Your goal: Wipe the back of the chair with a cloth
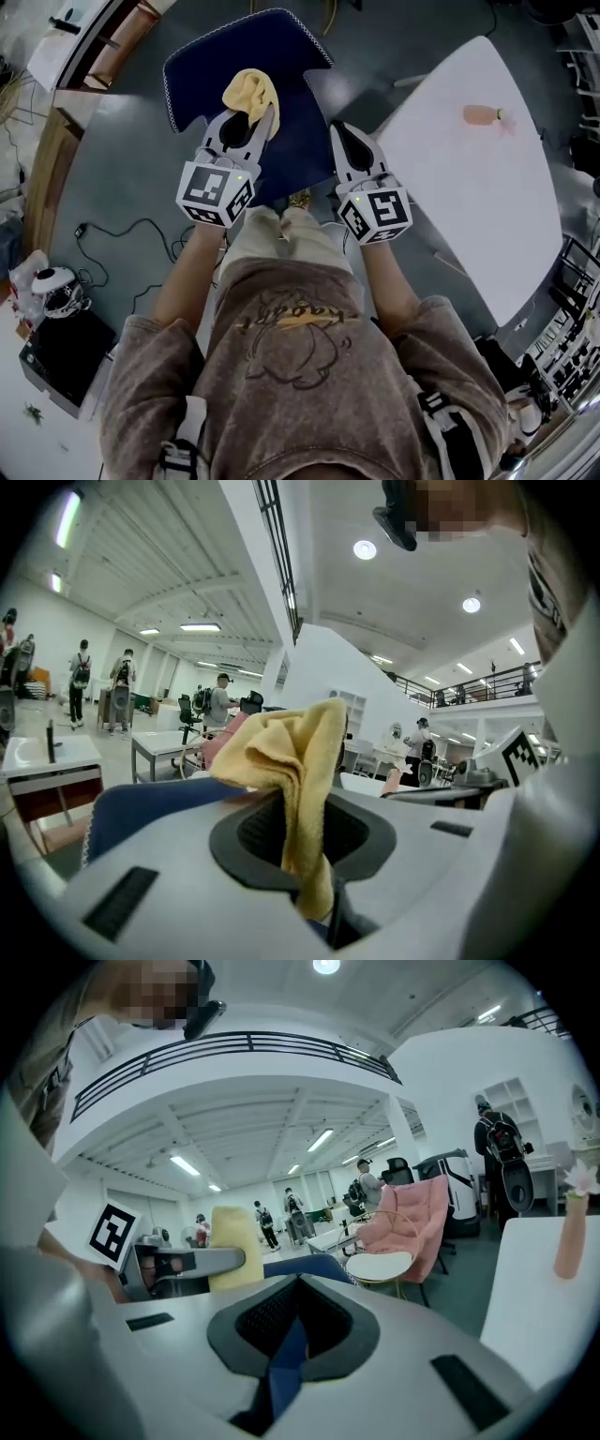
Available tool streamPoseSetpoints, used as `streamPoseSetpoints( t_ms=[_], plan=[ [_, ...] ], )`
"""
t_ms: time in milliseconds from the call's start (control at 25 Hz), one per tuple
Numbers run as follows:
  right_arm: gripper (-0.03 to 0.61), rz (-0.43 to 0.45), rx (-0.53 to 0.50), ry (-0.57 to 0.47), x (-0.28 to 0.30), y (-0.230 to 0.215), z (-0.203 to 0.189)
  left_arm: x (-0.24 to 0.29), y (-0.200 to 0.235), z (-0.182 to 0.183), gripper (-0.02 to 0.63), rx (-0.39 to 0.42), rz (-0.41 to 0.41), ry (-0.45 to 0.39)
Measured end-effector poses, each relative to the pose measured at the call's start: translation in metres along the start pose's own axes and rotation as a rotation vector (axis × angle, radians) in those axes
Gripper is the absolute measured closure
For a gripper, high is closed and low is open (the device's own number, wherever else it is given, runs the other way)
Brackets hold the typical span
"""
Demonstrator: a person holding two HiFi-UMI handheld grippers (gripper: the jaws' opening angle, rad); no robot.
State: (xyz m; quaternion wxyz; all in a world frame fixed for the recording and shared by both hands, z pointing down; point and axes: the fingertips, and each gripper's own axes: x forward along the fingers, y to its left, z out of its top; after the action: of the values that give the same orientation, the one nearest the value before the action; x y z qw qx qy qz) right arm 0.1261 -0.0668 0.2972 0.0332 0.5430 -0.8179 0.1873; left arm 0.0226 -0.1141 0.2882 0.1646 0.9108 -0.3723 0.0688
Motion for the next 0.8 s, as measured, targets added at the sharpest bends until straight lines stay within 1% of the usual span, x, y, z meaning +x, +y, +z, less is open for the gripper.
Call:
streamPoseSetpoints(
  t_ms=[280,400,600,800],
  plan=[
    [0.554,0.050,-0.035,-0.010,-0.022,0.042,0.030,-0.060,-0.007,0.033,0.557,0.006,0.034,-0.009],
    [0.554,0.051,-0.056,-0.025,-0.038,0.046,0.046,-0.072,-0.021,0.047,0.557,0.012,0.023,-0.016],
    [0.554,0.071,-0.105,-0.047,-0.059,0.056,0.063,-0.096,-0.041,0.058,0.557,0.000,-0.001,-0.042],
    [0.554,0.082,-0.122,-0.072,-0.064,0.069,0.073,-0.120,-0.047,0.067,0.557,0.040,-0.012,-0.072]
  ],
)
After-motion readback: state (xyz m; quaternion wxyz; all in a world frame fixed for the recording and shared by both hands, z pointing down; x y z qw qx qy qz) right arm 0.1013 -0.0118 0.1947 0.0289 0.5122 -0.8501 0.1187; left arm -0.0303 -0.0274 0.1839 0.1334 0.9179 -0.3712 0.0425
